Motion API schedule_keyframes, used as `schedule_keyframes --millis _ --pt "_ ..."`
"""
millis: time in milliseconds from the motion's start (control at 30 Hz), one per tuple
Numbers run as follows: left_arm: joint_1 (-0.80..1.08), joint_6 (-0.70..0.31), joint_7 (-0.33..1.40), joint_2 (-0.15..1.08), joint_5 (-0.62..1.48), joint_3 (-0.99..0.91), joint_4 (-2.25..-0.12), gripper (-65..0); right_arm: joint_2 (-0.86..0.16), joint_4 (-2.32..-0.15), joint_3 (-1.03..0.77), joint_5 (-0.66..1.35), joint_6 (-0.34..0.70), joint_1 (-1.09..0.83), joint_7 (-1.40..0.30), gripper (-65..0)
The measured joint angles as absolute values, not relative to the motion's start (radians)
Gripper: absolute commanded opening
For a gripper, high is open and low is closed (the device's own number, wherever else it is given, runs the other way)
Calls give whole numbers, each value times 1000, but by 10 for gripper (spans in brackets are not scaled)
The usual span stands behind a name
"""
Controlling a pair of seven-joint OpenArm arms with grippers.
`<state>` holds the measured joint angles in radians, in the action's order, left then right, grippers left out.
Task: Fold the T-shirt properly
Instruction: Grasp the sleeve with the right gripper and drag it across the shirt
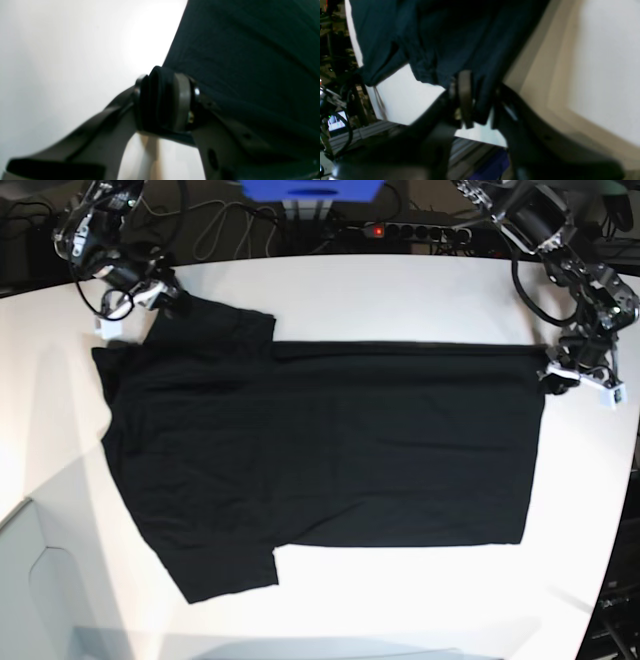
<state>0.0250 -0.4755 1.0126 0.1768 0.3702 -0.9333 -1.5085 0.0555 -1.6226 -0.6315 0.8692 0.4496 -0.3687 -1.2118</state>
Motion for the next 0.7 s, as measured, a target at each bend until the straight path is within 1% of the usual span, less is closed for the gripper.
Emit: schedule_keyframes --millis 33,267,467,567,700 --pt "25 -476 1013 177 371 -933 -1509 -484 56 -1621 -632 869 450 -369 -1212 -650" --pt "25 -477 1013 164 370 -936 -1509 -484 42 -1626 -559 861 450 -368 -1227 -650" --pt "25 -479 1012 155 371 -935 -1509 -484 47 -1760 -532 741 456 -361 -1283 -650" --pt "25 -479 1013 155 371 -934 -1509 -484 44 -1818 -532 741 456 -344 -1291 -650" --pt "27 -479 1013 155 371 -934 -1509 -484 44 -1838 -522 748 456 -277 -1290 -650"
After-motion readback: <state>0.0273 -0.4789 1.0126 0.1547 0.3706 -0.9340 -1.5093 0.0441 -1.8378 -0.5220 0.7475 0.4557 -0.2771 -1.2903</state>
